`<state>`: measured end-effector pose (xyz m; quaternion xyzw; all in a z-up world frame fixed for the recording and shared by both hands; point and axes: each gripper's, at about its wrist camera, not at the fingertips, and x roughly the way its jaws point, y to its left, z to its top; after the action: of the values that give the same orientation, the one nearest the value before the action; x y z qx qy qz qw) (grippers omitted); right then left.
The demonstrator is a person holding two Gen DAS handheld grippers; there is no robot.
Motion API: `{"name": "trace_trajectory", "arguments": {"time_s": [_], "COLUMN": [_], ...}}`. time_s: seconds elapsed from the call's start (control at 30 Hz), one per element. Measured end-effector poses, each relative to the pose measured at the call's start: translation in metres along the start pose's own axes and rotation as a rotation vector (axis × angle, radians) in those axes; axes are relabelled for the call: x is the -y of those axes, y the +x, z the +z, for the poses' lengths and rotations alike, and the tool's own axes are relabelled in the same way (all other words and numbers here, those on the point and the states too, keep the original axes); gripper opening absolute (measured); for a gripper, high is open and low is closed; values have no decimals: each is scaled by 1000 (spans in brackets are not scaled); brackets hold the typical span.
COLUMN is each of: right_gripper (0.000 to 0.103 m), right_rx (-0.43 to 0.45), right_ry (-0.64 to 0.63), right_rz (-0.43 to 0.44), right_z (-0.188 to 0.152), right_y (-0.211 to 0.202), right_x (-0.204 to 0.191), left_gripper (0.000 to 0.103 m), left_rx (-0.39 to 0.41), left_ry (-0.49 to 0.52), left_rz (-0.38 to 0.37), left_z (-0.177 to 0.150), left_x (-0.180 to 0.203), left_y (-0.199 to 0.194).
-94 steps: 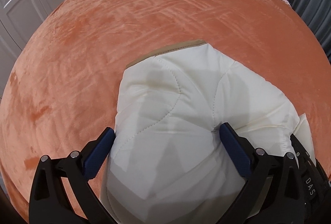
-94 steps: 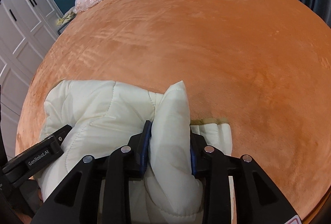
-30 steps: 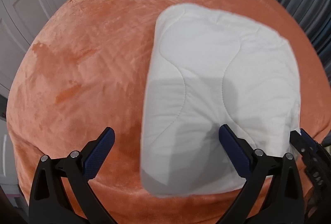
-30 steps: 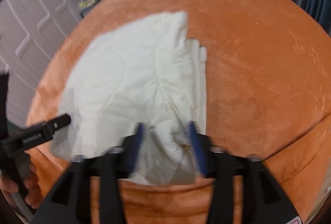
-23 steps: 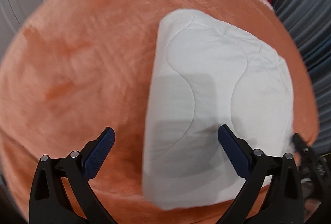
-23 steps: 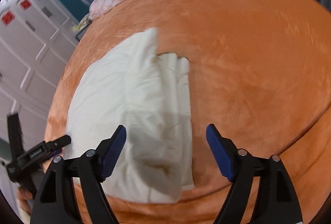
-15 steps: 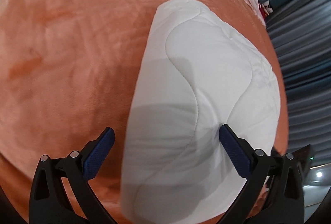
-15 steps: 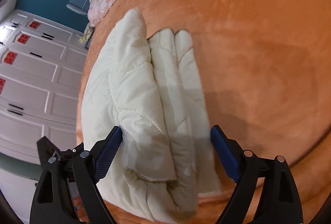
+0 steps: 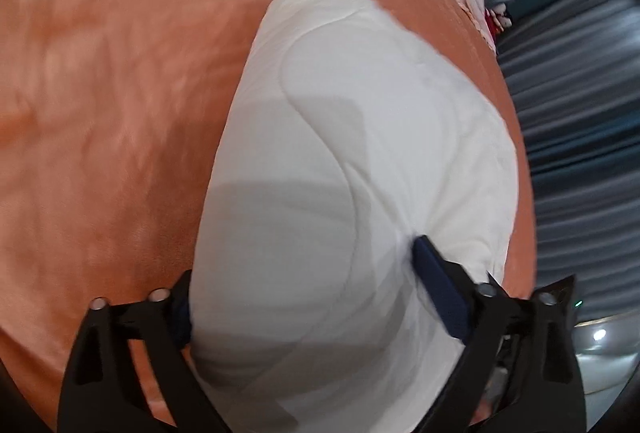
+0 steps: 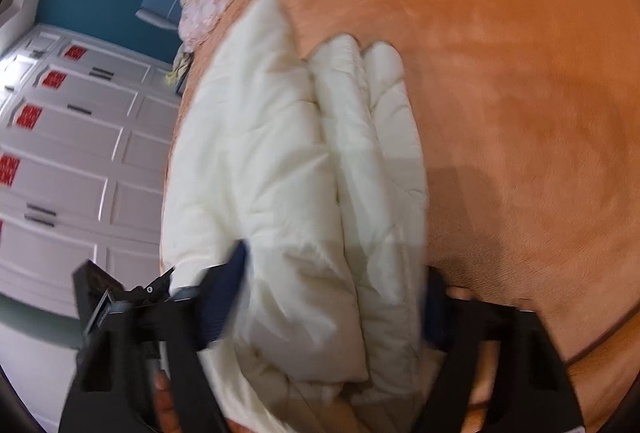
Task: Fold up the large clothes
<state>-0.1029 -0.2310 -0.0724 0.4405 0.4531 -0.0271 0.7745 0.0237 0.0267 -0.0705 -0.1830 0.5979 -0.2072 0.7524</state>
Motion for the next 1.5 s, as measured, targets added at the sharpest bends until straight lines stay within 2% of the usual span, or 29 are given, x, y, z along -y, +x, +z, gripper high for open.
{"name": "trace_trajectory", "arguments": {"time_s": [0.07, 0.1, 0.17, 0.27, 0.53, 0.87, 1.0, 1.17, 1.37, 1.5], "right_gripper": [39, 36, 31, 30, 30, 30, 30, 30, 30, 30], "right_rx": [18, 29, 63, 119, 284, 408, 426, 416, 385, 351], "right_ry": [-54, -77, -137, -217, -349, -459, -491, -525, -541, -553], "right_rz": [-22, -34, -62, -113, -142, -135, -125, -131, -149, -168], "right_z": [1, 3, 3, 3, 15, 51, 70, 101, 136, 157], "right_y": [-12, -17, -29, -49, -115, -160, -160, -131, -70, -22], "right_x": [-10, -15, -29, -49, -87, -136, -154, -171, -181, -179], "left_gripper": [70, 68, 63, 60, 59, 59, 59, 59, 59, 59], "left_rx": [28, 47, 81, 120, 249, 385, 440, 465, 457, 435], "left_ry": [78, 133, 216, 308, 440, 531, 541, 540, 514, 494], "left_rz": [41, 67, 104, 145, 118, 94, 99, 124, 120, 134], "left_z": [-1, -4, -7, -10, -11, 15, 33, 68, 122, 159], "left_x": [19, 33, 56, 86, 135, 177, 185, 178, 155, 132], "left_y": [-11, -19, -34, -50, -105, -152, -163, -157, -122, -84]}}
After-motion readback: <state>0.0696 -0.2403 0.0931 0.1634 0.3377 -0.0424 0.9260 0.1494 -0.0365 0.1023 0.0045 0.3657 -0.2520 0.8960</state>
